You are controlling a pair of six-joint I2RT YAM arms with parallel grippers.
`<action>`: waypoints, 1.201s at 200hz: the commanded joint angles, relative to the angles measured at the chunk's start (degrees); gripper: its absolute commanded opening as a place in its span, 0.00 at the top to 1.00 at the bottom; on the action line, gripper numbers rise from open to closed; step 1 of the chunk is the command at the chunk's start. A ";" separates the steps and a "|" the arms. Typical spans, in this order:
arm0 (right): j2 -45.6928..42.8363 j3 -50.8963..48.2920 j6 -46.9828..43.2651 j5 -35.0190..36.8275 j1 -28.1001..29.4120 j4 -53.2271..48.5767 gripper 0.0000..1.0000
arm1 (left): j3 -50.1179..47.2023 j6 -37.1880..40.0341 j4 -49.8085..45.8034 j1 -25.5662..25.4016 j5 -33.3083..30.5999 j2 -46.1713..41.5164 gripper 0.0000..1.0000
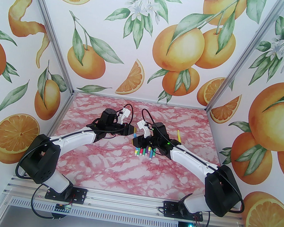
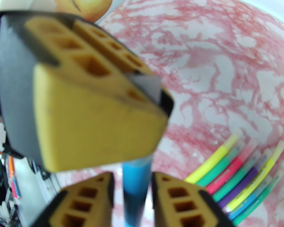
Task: Open the pen caps
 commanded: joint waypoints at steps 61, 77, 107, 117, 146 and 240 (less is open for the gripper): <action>-2.23 -2.67 -2.07 -1.48 0.38 -2.12 0.94 | 4.25 -4.21 -0.52 0.80 -4.75 -3.14 1.00; -3.15 -3.42 -2.72 -1.42 0.42 -3.09 0.98 | 4.26 -4.20 -1.81 1.08 -7.38 -3.59 1.00; -4.27 -4.93 -3.64 -1.30 0.40 -4.56 1.00 | 2.73 -7.63 0.15 2.29 -9.57 -3.79 1.00; -4.60 -5.52 -3.76 -1.57 0.35 -4.74 1.00 | 1.80 -9.34 1.95 2.73 -9.82 -3.94 1.00; -5.77 -7.92 -3.46 -2.09 0.40 -3.89 1.00 | 0.66 -11.39 3.00 3.66 -12.49 -4.47 1.00; -8.37 -8.16 -3.92 8.19 -0.94 -8.04 1.00 | 5.89 1.83 -16.43 4.52 -19.36 -5.77 1.00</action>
